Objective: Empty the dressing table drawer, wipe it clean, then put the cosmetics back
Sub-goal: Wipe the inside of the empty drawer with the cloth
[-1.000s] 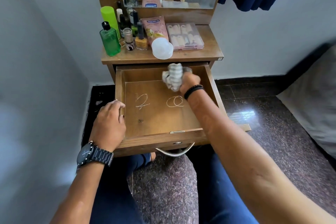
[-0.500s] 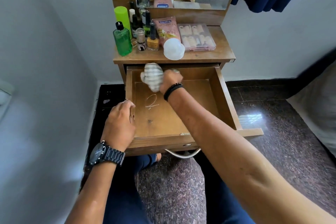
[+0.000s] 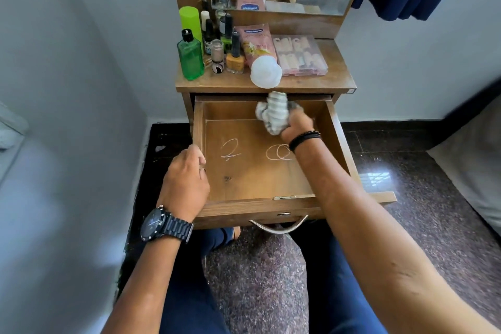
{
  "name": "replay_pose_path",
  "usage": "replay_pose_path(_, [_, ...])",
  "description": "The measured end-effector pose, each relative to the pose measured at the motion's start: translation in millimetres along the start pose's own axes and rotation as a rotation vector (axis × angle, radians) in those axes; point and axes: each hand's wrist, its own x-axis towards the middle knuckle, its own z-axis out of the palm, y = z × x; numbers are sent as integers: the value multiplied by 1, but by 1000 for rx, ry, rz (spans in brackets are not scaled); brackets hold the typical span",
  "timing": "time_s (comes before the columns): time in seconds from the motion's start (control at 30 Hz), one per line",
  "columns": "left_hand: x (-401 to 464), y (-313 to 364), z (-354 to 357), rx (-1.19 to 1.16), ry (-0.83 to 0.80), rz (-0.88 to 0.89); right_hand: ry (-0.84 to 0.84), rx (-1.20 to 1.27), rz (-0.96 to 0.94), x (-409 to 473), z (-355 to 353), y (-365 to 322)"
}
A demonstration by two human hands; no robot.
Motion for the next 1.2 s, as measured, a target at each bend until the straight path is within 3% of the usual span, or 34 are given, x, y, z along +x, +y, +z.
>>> replay_pose_path(0.07, [0,0,1,10,-3,-4,108,67,-106,-42,-21,-29])
replay_pose_path(0.17, [0,0,1,29,-3,-1,119,151,-179,-69,-26,-43])
replay_pose_path(0.37, [1,-4,3,51,8,3,129,-159,-101,-64,-9,-29])
replay_pose_path(0.57, [1,-1,6,43,15,12,32,-279,-98,-79,19,-21])
replay_pose_path(0.87, [2,-6,3,19,-16,21,-175,-201,63,-81,80,41])
replay_pose_path(1.03, [1,-3,1,43,-4,7,-325,-197,230,-95,56,27])
replay_pose_path(1.2, [1,-3,2,49,2,9,-280,-68,277,-77,29,6])
